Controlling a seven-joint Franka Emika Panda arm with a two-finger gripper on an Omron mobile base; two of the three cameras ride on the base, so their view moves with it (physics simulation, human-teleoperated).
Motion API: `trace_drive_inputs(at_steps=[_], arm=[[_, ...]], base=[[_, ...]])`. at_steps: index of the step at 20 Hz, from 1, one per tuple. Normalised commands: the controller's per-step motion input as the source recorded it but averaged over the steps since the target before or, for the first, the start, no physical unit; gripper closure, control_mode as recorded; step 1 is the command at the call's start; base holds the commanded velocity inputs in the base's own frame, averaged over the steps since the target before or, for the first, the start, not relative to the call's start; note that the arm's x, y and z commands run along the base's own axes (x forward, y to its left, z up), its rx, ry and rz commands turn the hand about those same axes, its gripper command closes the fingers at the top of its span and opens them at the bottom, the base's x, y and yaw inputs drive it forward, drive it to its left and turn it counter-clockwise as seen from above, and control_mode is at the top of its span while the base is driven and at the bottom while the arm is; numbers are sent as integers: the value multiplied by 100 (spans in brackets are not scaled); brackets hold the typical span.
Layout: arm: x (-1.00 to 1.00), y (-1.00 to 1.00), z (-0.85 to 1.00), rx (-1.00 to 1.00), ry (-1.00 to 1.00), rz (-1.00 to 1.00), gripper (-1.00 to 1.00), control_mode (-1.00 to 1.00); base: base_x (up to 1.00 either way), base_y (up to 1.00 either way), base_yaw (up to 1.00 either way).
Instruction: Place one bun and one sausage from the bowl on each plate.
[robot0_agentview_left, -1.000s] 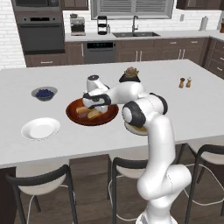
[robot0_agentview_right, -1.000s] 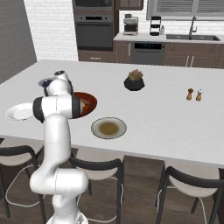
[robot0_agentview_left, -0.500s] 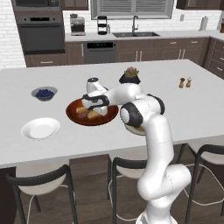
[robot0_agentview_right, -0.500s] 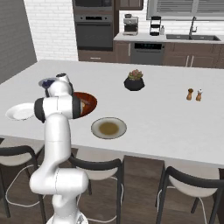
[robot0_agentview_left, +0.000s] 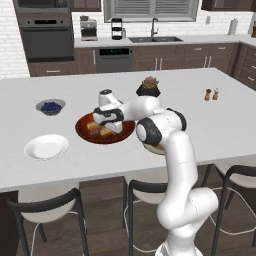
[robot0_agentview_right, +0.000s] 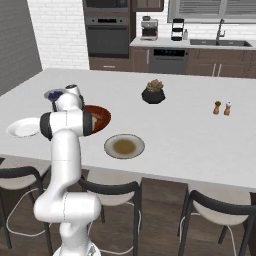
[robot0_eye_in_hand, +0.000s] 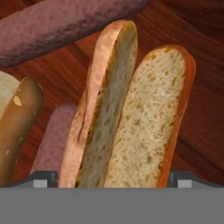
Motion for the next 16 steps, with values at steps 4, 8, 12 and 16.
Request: trace_drive_inputs(at_steps=[4, 8, 12, 16], arm=[[0, 0, -12, 0, 3, 0, -100, -100], [0, 0, 0, 0, 0, 0, -100, -100], [0, 0, 0, 0, 0, 0, 100, -100], [0, 0, 0, 0, 0, 0, 100, -100]], base=[[0, 0, 0], [0, 0, 0], [0, 0, 0], [0, 0, 0]])
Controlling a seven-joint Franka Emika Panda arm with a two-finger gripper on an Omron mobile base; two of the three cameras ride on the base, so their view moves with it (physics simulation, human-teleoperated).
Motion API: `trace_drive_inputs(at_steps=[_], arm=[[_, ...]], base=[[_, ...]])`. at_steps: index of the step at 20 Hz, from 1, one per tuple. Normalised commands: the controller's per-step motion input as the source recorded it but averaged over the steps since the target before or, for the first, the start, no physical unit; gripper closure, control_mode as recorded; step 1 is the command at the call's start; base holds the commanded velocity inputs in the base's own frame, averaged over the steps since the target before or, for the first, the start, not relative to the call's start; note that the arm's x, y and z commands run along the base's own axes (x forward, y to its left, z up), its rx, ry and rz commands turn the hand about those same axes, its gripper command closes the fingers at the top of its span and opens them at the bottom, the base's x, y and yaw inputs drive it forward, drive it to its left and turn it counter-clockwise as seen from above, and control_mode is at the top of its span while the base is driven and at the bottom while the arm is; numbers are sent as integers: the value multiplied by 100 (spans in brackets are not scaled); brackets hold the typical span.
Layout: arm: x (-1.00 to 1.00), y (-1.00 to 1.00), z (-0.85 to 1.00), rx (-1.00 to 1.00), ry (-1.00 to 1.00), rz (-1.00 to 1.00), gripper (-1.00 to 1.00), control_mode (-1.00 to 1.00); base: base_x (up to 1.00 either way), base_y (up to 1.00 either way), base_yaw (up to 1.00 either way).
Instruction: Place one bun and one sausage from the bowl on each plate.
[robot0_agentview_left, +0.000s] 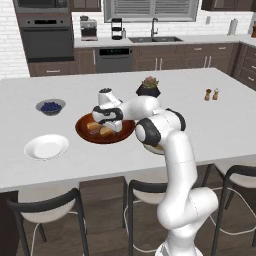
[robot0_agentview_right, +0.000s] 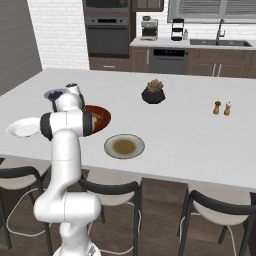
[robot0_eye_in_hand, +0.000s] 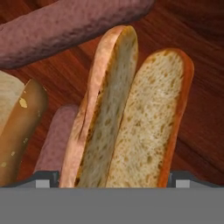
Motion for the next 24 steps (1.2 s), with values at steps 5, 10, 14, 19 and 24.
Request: trace_drive_inputs(at_steps=[5, 10, 14, 19, 24], arm=[[0, 0, 0, 0, 0, 0, 100, -100], [-5, -2, 1, 0, 0, 0, 100, -100], [-23, -39, 58, 0, -1, -7, 100, -100], [-77, -93, 55, 0, 0, -1, 100, -100], [-100, -100, 15, 0, 0, 12, 100, -100]], base=[[0, 0, 0], [0, 0, 0], [0, 0, 0], [0, 0, 0], [0, 0, 0]])
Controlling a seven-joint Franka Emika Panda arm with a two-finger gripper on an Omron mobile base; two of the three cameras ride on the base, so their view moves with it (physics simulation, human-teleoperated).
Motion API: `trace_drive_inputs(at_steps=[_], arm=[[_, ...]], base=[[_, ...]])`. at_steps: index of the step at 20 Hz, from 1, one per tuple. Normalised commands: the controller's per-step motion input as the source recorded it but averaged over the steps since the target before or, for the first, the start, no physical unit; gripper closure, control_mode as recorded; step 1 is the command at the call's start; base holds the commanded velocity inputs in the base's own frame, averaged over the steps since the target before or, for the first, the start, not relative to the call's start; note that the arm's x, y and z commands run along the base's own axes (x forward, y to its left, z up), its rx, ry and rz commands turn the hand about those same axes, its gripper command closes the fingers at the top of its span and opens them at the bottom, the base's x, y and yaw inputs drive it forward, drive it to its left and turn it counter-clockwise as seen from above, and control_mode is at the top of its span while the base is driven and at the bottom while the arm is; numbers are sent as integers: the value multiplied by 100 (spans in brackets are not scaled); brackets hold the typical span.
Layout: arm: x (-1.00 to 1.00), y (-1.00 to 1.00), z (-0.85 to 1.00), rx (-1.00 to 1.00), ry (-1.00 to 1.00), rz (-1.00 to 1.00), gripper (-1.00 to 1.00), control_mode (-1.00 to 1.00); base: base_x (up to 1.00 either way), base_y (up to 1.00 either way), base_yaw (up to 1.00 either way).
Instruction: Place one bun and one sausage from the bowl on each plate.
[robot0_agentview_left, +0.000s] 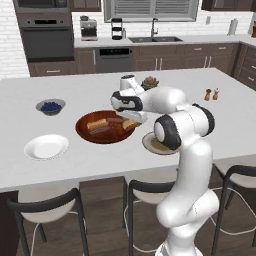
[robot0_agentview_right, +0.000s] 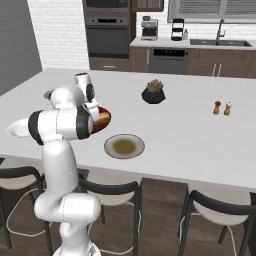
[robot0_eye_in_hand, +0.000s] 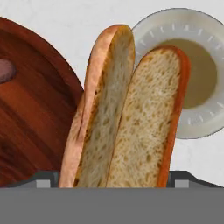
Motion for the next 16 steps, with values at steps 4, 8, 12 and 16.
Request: trace_drive_inputs(at_steps=[4, 8, 12, 16], arm=[[-91, -100, 14, 0, 0, 17, 100, -100], [-43, -100, 11, 0, 2, 25, 100, -100], [3, -90, -2, 0, 7, 48, 100, -100], [5, -85, -2, 0, 17, 42, 100, -100]], base=[[0, 0, 0], [0, 0, 0], [0, 0, 0], [0, 0, 0]])
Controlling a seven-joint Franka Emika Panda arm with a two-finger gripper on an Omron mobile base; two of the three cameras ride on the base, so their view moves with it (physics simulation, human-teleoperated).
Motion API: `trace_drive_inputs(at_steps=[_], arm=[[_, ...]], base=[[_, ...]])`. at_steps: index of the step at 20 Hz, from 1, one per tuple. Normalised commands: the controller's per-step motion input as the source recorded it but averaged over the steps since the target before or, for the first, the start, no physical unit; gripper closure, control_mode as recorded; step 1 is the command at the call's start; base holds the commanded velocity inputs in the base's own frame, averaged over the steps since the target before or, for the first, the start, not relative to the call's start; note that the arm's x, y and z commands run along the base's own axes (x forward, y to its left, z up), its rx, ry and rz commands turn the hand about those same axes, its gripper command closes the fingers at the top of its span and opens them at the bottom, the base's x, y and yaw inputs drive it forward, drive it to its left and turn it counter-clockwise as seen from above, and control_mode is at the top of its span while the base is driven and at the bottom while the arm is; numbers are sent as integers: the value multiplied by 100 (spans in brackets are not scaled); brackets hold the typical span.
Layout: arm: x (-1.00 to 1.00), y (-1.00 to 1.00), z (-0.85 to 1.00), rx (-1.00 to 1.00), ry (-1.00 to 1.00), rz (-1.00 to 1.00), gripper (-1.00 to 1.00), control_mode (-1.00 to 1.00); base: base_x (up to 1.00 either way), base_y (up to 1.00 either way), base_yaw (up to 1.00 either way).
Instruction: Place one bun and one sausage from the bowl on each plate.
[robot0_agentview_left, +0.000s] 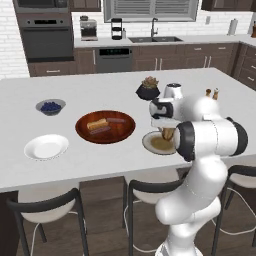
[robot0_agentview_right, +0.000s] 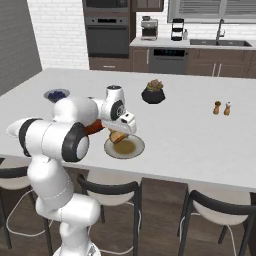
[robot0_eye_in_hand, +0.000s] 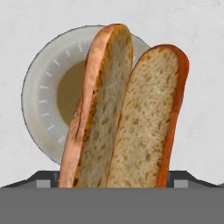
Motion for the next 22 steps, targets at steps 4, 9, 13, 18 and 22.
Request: trace_drive_inputs(at_steps=[4, 9, 13, 18, 22], arm=[[18, -63, -12, 0, 18, 37, 100, -100], [55, -11, -34, 0, 16, 25, 100, -100], [45, 0, -52, 0, 5, 16, 100, -100], [22, -5, -32, 0, 0, 6, 100, -100], [-6, -1, -23, 0, 0, 0, 100, -100]], base=[[0, 0, 0], [0, 0, 0], [0, 0, 0], [0, 0, 0], [0, 0, 0]])
